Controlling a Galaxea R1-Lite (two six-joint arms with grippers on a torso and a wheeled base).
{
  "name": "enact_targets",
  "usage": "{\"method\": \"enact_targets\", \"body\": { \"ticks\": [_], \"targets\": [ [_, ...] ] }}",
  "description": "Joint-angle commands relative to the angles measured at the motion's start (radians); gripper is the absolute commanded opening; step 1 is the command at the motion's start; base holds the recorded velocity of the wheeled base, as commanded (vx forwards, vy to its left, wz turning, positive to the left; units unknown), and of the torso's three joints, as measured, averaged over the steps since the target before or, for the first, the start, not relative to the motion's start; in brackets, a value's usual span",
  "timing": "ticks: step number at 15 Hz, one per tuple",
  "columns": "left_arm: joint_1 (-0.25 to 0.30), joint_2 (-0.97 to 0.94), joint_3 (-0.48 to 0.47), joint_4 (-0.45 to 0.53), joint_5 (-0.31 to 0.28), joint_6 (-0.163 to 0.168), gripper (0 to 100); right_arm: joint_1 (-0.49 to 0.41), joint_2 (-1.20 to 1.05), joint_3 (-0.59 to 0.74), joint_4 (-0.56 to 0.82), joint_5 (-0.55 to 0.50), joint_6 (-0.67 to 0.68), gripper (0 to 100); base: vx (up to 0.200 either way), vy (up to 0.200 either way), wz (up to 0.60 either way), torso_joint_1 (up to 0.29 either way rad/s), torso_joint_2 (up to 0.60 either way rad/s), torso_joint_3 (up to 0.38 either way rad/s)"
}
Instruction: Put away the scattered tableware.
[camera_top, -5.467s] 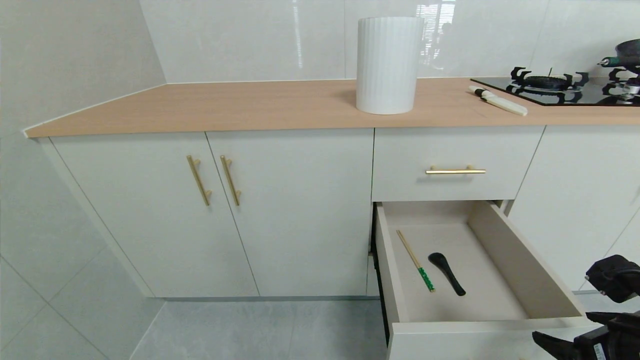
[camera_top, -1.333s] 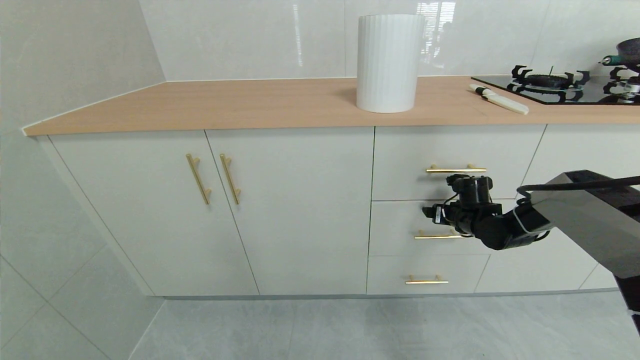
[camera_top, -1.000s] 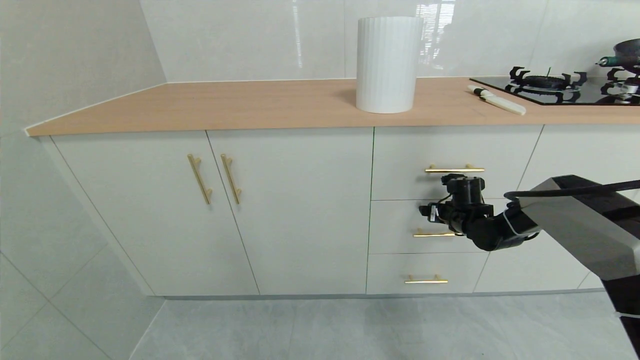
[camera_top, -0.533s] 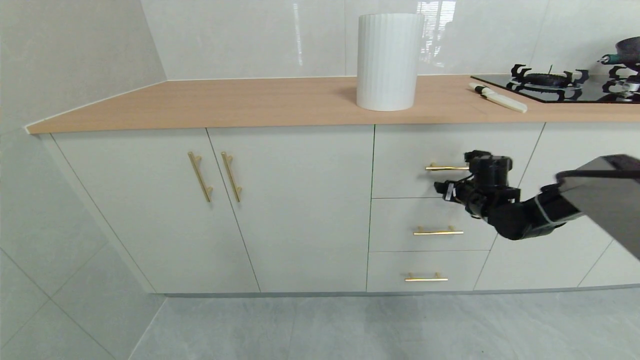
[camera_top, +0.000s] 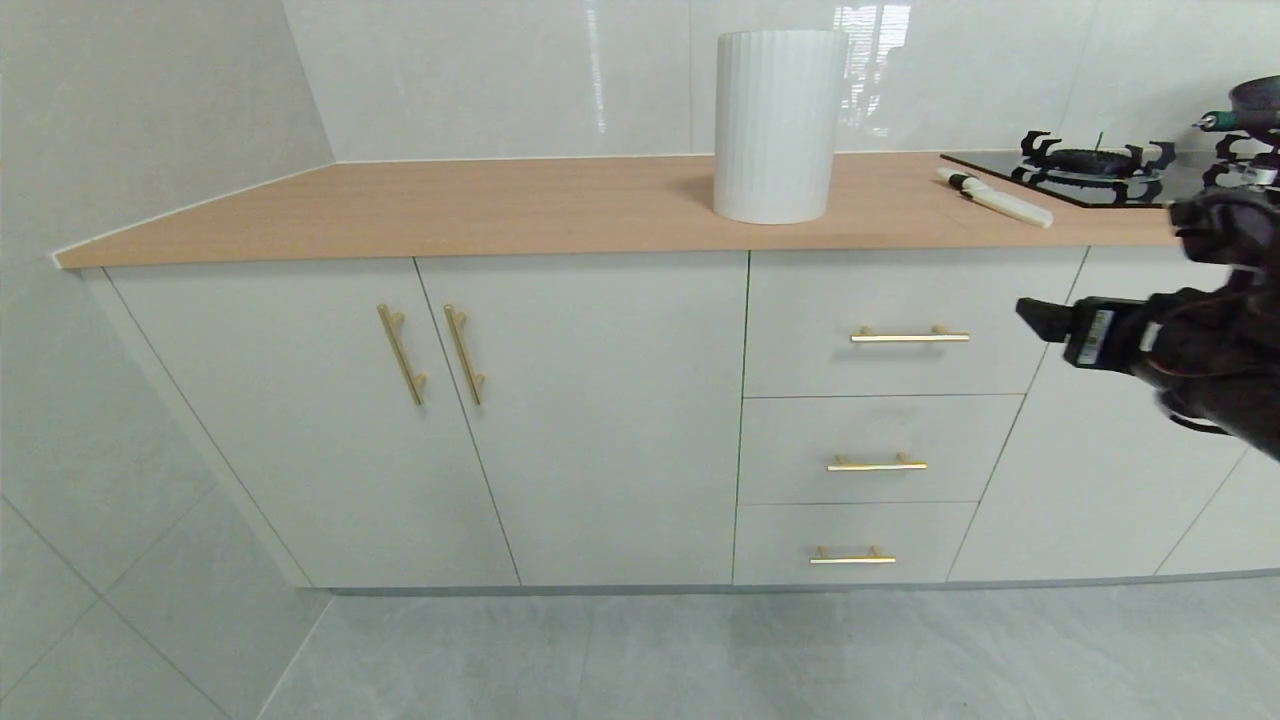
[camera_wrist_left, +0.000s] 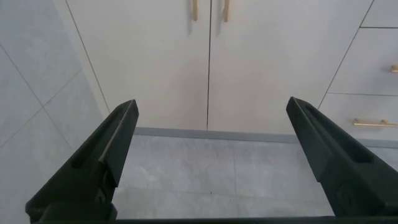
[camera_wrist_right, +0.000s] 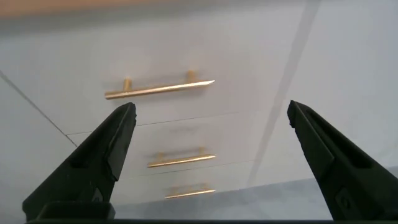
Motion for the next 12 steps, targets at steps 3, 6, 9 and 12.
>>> {"method": "enact_targets", "body": {
  "ticks": [3, 6, 9, 12],
  "targets": [
    [0.0, 0.0, 0.0, -0.001, 0.0, 0.0, 100, 0.001, -0.668, 0.374, 0.123, -0.064, -0.268, 100, 0.0, 0.0, 0.0, 0.0, 0.0, 0.0],
    [0.0, 0.0, 0.0, -0.001, 0.0, 0.0, 100, -0.004, -0.935, 0.379, 0.399, -0.196, -0.268, 100, 0.0, 0.0, 0.0, 0.0, 0.0, 0.0],
    [0.0, 0.0, 0.0, -0.001, 0.0, 0.0, 100, -0.085, -1.159, 0.393, 0.589, -0.233, -0.268, 100, 0.0, 0.0, 0.0, 0.0, 0.0, 0.0],
    [0.0, 0.0, 0.0, -0.001, 0.0, 0.0, 100, -0.127, -1.399, 0.509, 0.694, -0.136, -0.265, 100, 0.0, 0.0, 0.0, 0.0, 0.0, 0.0]
  ]
}}
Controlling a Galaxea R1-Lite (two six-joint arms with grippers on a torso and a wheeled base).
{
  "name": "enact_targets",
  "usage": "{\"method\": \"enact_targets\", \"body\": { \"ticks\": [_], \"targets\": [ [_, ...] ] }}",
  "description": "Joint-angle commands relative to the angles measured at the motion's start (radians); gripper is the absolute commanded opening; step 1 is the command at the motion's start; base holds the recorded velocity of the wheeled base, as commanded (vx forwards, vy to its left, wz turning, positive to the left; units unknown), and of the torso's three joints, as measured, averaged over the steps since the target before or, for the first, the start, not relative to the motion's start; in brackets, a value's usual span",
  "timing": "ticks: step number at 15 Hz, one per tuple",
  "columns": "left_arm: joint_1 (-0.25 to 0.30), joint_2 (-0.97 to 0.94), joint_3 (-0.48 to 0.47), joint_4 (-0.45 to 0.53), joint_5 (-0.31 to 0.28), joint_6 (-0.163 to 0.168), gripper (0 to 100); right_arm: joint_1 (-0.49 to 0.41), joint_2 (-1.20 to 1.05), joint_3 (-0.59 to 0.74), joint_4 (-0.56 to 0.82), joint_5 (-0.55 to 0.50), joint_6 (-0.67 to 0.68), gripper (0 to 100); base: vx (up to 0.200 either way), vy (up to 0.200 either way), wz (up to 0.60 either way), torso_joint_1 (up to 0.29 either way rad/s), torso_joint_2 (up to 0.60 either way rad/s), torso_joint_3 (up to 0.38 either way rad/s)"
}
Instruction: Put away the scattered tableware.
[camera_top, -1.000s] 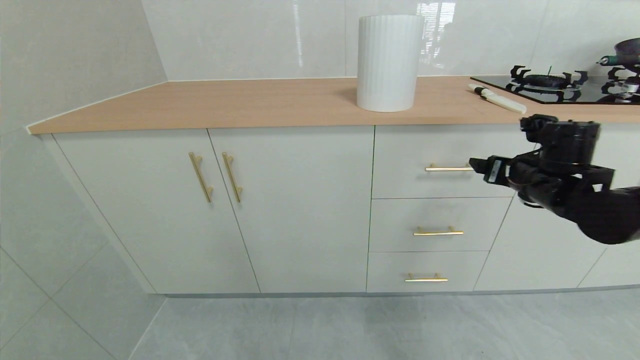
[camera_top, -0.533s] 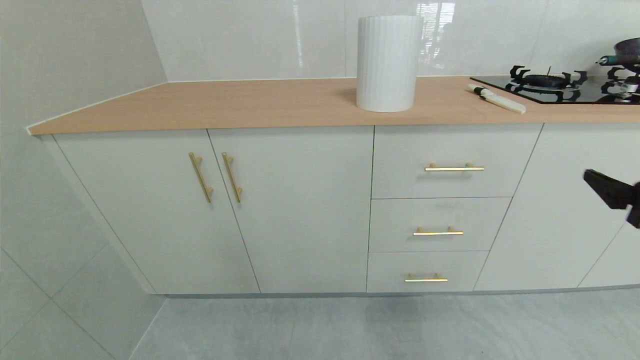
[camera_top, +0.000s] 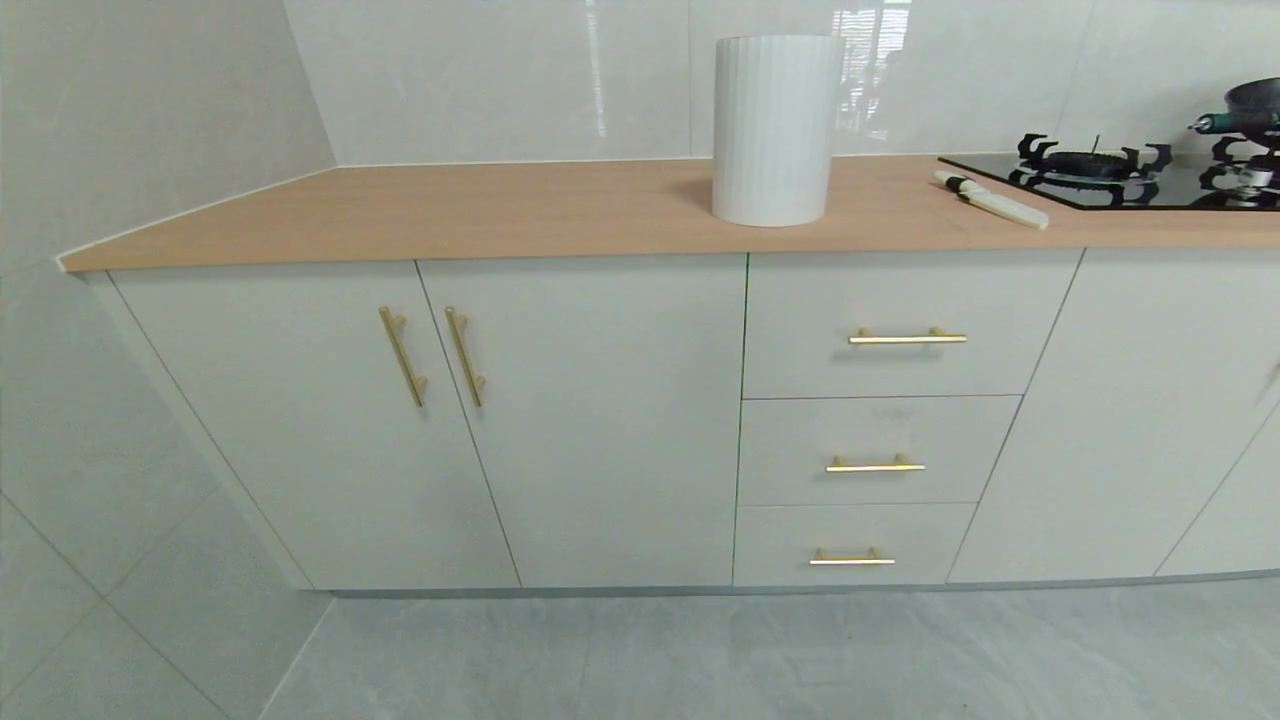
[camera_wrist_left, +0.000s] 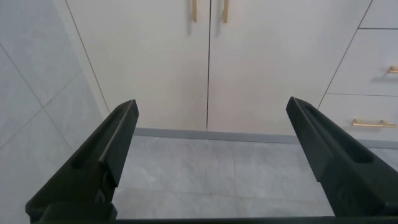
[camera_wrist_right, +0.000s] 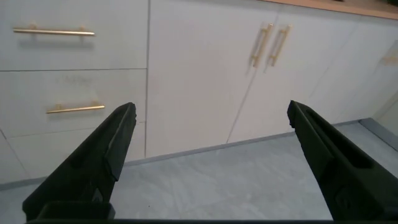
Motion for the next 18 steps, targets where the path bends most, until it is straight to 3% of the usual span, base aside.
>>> {"method": "enact_targets", "body": {
  "ticks": [1, 4, 6, 10, 11, 12, 14, 18],
  "targets": [
    [0.0, 0.0, 0.0, 0.0, 0.0, 0.0, 100, -0.04, -0.246, 0.095, 0.059, 0.037, -0.002, 100, 0.0, 0.0, 0.0, 0.0, 0.0, 0.0],
    [0.0, 0.0, 0.0, 0.0, 0.0, 0.0, 100, -0.093, -0.359, 0.17, 0.102, 0.03, 0.001, 100, 0.0, 0.0, 0.0, 0.0, 0.0, 0.0],
    [0.0, 0.0, 0.0, 0.0, 0.0, 0.0, 100, -0.093, -0.359, 0.228, 0.051, 0.042, 0.007, 100, 0.0, 0.0, 0.0, 0.0, 0.0, 0.0],
    [0.0, 0.0, 0.0, 0.0, 0.0, 0.0, 100, -0.093, -0.359, 0.328, 0.005, 0.349, 0.124, 100, 0.0, 0.0, 0.0, 0.0, 0.0, 0.0],
    [0.0, 0.0, 0.0, 0.0, 0.0, 0.0, 100, -0.093, -0.359, 0.328, 0.005, 0.349, 0.124, 100, 0.0, 0.0, 0.0, 0.0, 0.0, 0.0],
    [0.0, 0.0, 0.0, 0.0, 0.0, 0.0, 100, -0.093, -0.359, 0.376, -0.013, 0.441, 0.133, 100, 0.0, 0.0, 0.0, 0.0, 0.0, 0.0],
    [0.0, 0.0, 0.0, 0.0, 0.0, 0.0, 100, -0.093, -0.359, 0.376, -0.018, 0.49, 0.216, 100, 0.0, 0.0, 0.0, 0.0, 0.0, 0.0],
    [0.0, 0.0, 0.0, 0.0, 0.0, 0.0, 100, -0.092, -0.358, 0.371, 0.051, 0.521, 0.207, 100, 0.0, 0.0, 0.0, 0.0, 0.0, 0.0]
  ]
}}
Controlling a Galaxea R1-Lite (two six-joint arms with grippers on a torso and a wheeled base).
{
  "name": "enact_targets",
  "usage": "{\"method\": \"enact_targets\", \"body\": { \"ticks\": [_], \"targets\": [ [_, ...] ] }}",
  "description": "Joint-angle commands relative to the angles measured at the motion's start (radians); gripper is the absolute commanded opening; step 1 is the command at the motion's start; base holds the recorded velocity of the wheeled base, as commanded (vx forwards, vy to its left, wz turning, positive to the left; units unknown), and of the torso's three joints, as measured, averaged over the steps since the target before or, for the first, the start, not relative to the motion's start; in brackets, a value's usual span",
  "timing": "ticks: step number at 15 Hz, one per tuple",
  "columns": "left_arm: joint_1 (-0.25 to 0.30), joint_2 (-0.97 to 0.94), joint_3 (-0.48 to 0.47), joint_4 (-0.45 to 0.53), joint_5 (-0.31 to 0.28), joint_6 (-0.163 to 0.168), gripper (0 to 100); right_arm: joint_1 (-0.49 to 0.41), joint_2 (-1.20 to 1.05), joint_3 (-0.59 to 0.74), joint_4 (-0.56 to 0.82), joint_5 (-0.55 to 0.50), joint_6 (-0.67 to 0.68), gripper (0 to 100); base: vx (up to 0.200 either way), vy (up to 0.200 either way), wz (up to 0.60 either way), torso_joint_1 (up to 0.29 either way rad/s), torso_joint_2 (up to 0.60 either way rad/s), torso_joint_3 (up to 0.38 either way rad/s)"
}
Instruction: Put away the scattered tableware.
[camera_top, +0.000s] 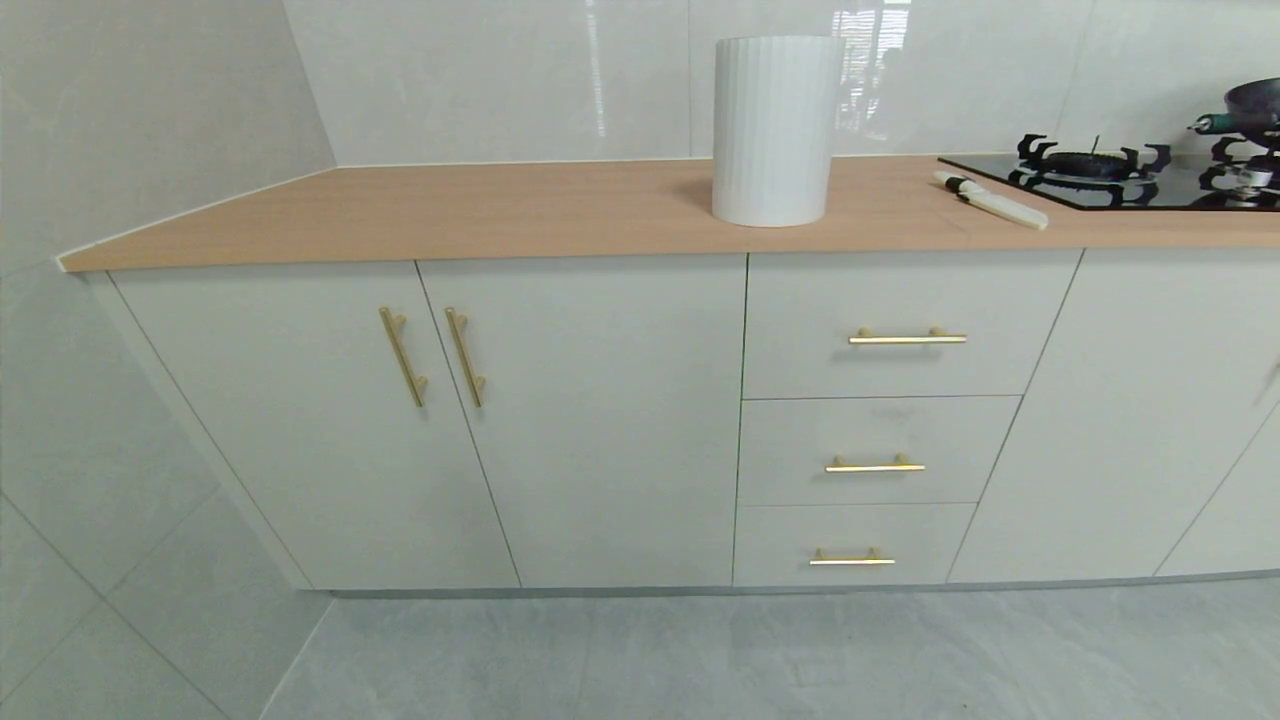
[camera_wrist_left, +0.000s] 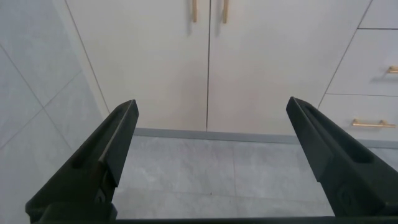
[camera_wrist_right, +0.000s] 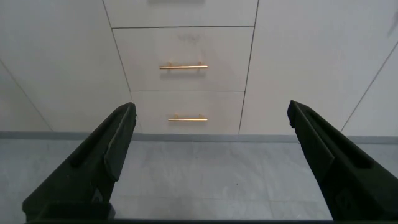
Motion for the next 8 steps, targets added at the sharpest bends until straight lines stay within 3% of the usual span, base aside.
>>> {"method": "enact_targets", "body": {
  "ticks": [1, 8],
  "targets": [
    [0.0, 0.0, 0.0, -0.001, 0.0, 0.0, 100, 0.002, 0.003, 0.0, 0.008, 0.002, -0.005, 100, 0.0, 0.0, 0.0, 0.0, 0.0, 0.0],
    [0.0, 0.0, 0.0, -0.001, 0.0, 0.003, 100, 0.002, 0.003, 0.0, 0.008, -0.005, 0.002, 100, 0.0, 0.0, 0.0, 0.0, 0.0, 0.0]
  ]
}}
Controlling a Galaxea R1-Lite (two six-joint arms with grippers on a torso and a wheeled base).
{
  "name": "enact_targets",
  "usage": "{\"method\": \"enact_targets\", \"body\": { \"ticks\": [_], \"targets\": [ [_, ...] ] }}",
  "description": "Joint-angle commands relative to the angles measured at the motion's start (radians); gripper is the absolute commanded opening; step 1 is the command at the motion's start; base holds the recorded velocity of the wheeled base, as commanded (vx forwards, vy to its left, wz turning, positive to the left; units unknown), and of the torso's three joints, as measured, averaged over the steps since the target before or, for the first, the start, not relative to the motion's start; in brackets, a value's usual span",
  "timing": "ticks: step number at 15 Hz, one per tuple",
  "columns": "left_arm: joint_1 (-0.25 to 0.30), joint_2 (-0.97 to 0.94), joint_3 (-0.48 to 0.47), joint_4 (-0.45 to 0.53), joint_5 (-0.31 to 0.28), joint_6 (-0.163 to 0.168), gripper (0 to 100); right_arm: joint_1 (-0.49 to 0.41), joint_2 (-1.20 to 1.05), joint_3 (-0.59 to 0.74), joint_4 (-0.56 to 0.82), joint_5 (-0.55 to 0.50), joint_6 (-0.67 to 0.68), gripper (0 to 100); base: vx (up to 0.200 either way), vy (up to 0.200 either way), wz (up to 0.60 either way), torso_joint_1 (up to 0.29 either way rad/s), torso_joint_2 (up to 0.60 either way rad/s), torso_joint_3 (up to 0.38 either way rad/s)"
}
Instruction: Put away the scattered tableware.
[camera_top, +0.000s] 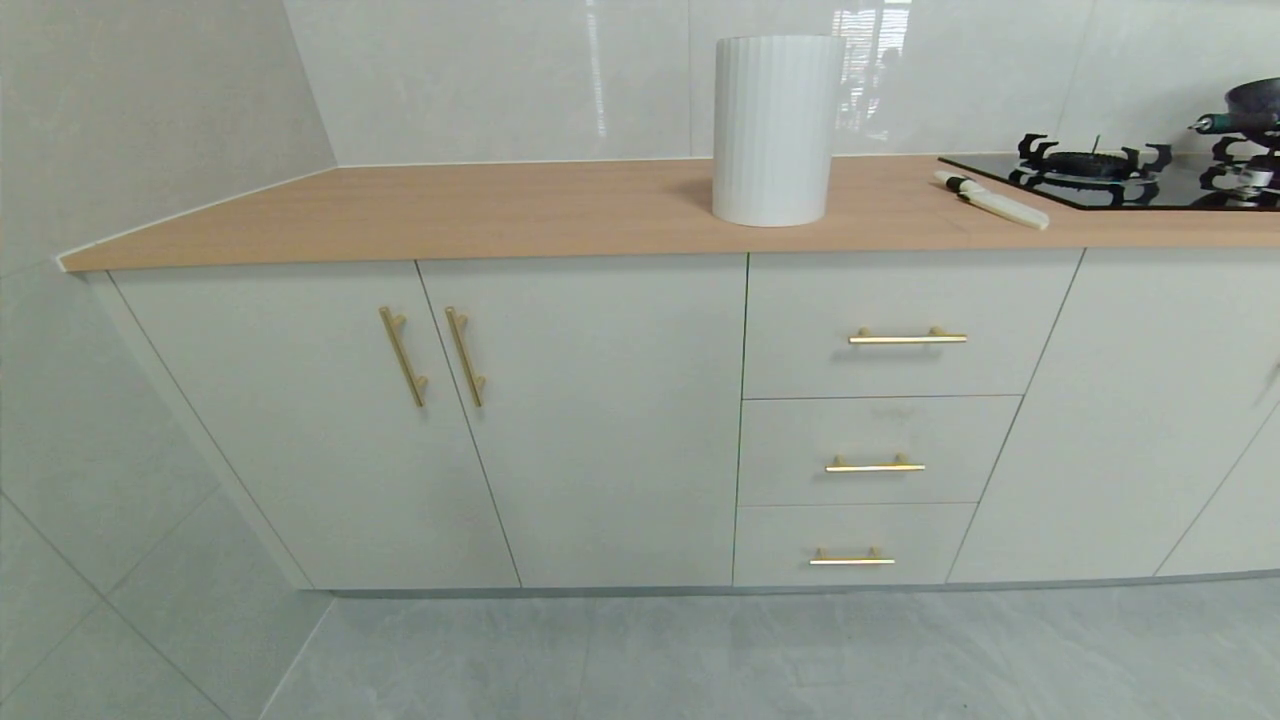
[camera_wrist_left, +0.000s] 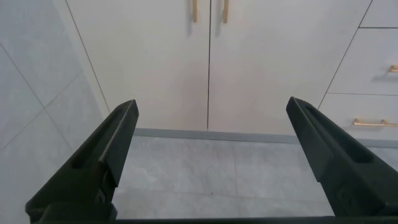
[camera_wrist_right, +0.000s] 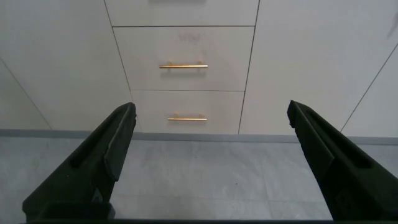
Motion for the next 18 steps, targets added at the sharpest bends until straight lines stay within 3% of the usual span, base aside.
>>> {"method": "enact_targets", "body": {
  "ticks": [1, 18],
  "targets": [
    [0.0, 0.0, 0.0, 0.0, 0.001, -0.001, 100, 0.001, 0.003, 0.0, 0.003, 0.0, -0.002, 100, 0.0, 0.0, 0.0, 0.0, 0.0, 0.0],
    [0.0, 0.0, 0.0, -0.002, -0.001, -0.003, 100, 0.001, 0.003, 0.0, 0.003, 0.0, 0.0, 100, 0.176, 0.0, 0.0, 0.002, 0.0, 0.003]
  ]
}}
